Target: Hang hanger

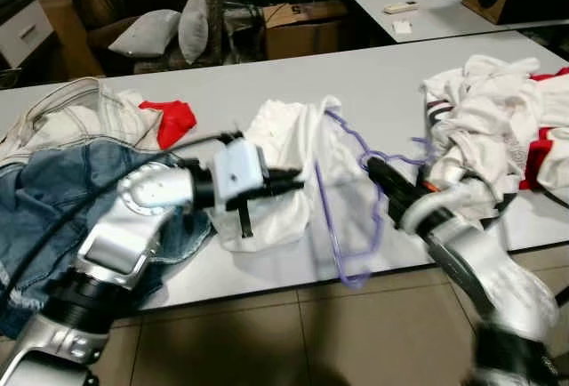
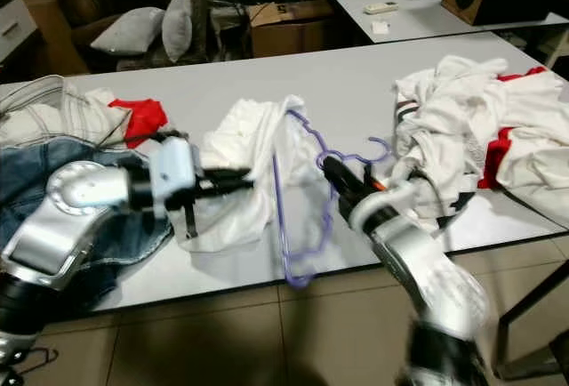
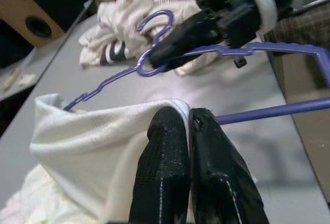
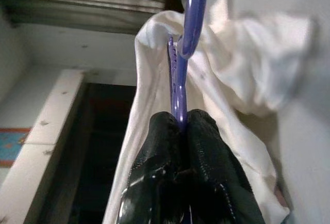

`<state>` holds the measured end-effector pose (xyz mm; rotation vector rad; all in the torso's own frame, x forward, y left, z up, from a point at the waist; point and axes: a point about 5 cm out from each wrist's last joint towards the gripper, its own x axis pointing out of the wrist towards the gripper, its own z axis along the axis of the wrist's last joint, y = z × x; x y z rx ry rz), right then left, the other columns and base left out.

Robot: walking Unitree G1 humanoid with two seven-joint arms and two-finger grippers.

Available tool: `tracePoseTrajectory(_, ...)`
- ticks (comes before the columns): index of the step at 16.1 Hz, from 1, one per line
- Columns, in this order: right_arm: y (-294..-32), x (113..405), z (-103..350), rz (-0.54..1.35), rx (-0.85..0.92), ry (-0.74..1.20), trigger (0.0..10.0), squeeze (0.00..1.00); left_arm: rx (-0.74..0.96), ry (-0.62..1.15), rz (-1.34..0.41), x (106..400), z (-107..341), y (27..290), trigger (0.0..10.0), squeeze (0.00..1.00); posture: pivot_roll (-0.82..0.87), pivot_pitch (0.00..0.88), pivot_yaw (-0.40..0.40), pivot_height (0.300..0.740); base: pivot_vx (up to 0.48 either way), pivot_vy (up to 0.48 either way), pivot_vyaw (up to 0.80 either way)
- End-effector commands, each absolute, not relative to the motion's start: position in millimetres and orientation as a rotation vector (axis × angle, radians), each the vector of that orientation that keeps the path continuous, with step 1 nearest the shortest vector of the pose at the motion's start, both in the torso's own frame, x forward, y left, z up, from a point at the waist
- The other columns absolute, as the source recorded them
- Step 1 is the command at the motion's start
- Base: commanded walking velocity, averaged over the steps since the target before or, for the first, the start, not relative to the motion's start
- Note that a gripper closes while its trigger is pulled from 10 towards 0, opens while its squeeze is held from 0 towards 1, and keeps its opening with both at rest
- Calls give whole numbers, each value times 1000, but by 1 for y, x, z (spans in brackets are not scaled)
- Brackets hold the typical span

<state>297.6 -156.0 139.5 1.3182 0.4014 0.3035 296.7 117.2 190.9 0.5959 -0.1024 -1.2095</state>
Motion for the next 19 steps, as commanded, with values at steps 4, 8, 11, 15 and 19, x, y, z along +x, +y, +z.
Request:
tracePoseTrajectory(4,-136,295,124,320,1111,579,10000,0,638,-239,-975,320,221,124,0,0,36,0,81,740,0,0,0)
tracePoseTrajectory(8,-142,280,119,371,878,637,10000,0,637,-372,-757,335,246,136,0,0,35,0,77,740,0,0,0)
tracePoseTrajectory(11,-142,263,120,460,725,668,10000,0,618,-428,-701,338,254,135,0,0,19,0,81,740,0,0,0)
tracePoseTrajectory(15,-147,249,127,583,335,582,10000,0,592,-455,-691,340,256,131,0,0,19,0,76,740,0,0,0)
tracePoseTrajectory(19,-172,256,150,485,-70,351,10000,0,602,-401,-746,334,243,133,0,0,17,0,79,740,0,0,0)
